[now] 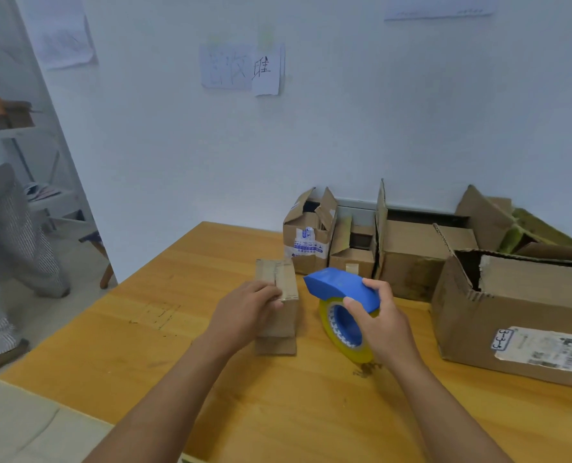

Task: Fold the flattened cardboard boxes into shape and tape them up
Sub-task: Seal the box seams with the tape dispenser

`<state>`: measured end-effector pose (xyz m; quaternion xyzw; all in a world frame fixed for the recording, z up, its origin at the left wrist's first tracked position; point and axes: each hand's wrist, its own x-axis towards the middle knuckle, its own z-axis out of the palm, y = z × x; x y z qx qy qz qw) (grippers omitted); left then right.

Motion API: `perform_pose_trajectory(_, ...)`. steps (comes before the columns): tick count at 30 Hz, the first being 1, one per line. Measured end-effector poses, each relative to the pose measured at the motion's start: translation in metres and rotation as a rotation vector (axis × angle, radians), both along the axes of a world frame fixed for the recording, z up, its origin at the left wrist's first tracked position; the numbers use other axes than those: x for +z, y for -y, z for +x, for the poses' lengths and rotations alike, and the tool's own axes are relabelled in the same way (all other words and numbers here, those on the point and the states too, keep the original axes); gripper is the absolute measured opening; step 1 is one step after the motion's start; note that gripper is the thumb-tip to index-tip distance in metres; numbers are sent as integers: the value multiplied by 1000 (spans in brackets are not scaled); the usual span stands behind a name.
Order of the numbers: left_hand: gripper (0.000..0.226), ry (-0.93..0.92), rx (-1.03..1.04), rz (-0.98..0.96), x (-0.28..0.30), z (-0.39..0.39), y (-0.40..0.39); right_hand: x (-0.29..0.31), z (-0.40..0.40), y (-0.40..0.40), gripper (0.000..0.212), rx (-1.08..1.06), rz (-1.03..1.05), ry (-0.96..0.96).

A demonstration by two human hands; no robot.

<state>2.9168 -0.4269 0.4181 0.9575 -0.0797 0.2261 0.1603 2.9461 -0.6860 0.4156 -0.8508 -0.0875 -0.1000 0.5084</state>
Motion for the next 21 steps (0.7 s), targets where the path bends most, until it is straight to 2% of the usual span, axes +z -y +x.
perform_pose_trajectory(4,21,45,3,-27,-1,1,4,1,2,-1,43,-9,-15,23)
perform_pose_trajectory(11,17,121,-44,-78,-9,0,-1,11,4,-1,42,-7,-9,72)
perform_pose_trajectory(15,17,130,-32,-57,-11,3,0,30,6,-3,38,-2,93,143)
perform_pose_trajectory(21,12,159,-56,-129,-21,-1,-3,61,5,-15,41,83,235,198)
